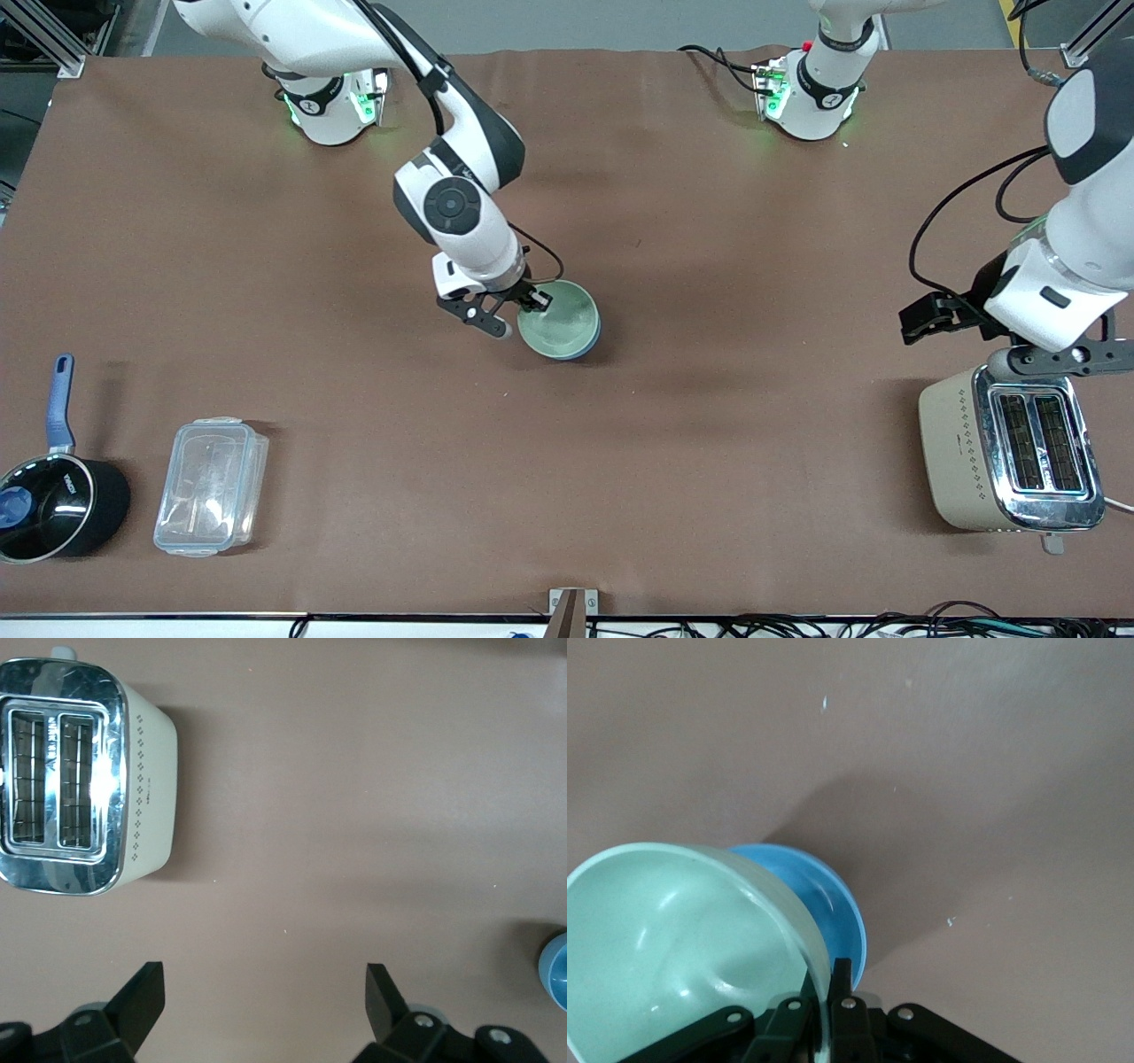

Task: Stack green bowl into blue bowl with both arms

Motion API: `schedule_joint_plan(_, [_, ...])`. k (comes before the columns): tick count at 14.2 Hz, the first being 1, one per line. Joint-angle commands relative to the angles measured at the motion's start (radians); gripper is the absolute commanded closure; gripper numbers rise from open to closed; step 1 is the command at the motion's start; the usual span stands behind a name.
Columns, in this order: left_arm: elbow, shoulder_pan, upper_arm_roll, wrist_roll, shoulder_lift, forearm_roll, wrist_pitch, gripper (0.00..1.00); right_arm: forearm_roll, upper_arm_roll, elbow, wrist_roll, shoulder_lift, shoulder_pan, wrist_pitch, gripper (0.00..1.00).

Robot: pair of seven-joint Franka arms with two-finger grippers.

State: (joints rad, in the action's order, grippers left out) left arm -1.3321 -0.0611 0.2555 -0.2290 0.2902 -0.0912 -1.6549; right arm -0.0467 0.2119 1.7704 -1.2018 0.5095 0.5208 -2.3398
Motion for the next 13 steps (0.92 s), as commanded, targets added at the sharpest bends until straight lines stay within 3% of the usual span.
schedule_joint_plan(1, [0.030,-0.032,0.010,0.013,-0.006,0.031,0.049,0.00,0.022,-0.002,-0.017,-0.038,0.021,0.027,0.000,0.99])
schedule_joint_plan(13, [0.031,-0.040,0.002,0.054,-0.025,0.021,0.104,0.00,0.050,-0.003,-0.016,-0.058,0.060,0.030,-0.038,0.98])
